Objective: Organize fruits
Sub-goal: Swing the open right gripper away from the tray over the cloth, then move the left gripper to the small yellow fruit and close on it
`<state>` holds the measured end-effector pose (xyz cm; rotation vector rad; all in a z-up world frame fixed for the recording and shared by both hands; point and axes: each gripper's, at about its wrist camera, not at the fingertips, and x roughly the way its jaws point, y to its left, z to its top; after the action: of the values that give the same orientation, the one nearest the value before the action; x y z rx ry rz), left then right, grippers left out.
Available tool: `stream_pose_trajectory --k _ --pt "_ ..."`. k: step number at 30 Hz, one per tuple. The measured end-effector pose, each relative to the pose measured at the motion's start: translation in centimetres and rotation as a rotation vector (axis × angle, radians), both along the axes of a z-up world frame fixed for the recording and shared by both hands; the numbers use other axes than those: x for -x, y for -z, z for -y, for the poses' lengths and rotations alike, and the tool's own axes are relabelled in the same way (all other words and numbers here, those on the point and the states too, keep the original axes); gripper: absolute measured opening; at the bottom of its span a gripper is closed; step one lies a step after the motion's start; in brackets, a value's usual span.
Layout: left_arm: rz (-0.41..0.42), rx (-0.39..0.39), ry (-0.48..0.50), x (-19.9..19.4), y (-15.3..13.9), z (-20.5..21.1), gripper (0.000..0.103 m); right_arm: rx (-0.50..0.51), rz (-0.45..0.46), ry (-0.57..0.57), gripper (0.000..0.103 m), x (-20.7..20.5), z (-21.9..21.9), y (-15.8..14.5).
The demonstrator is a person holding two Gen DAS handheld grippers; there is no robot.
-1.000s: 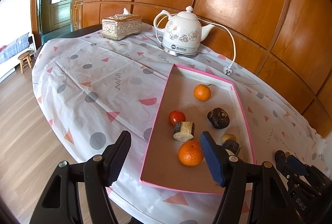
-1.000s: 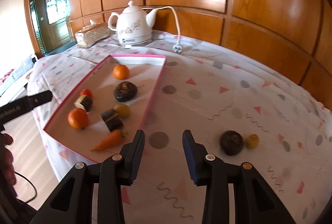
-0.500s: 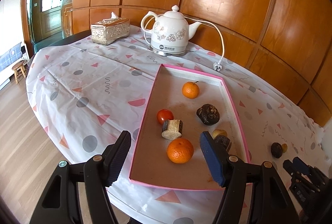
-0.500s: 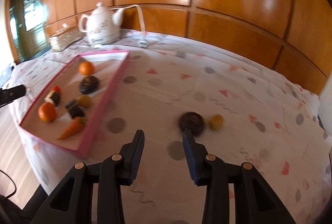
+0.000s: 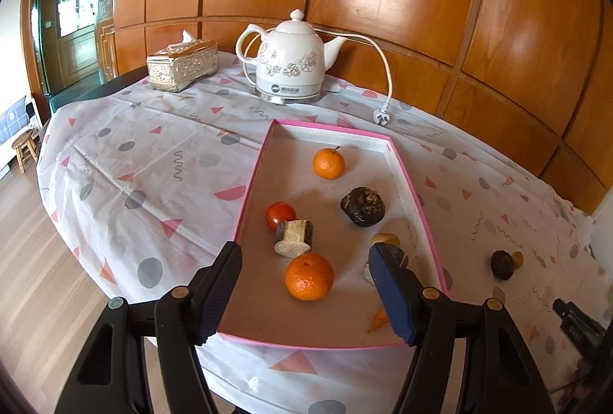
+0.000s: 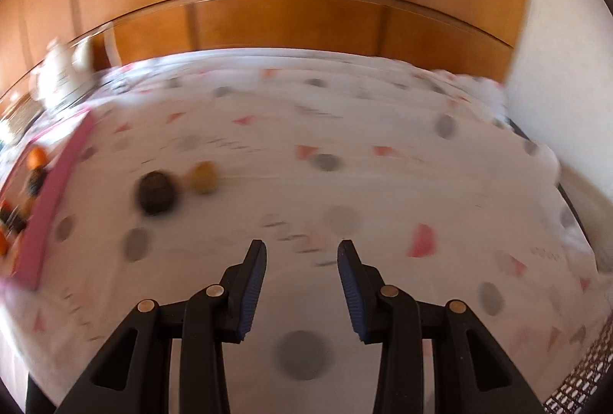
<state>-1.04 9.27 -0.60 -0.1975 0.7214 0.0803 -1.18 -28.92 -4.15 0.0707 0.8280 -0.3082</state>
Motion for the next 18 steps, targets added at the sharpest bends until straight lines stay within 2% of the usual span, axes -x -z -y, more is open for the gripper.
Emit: stream_pose_trajectory --k 9,18 --pt "0.002 -0.015 0.076 -0.2 -0.4 1.8 0.069 0.037 -0.005 0.228 0.039 0.9 6.3 0.8" --pt "-0.005 -0.047 0.214 -1.3 -1.0 5.1 0.069 0.024 -0.012 0.343 0.039 1.1 9.9 2.1"
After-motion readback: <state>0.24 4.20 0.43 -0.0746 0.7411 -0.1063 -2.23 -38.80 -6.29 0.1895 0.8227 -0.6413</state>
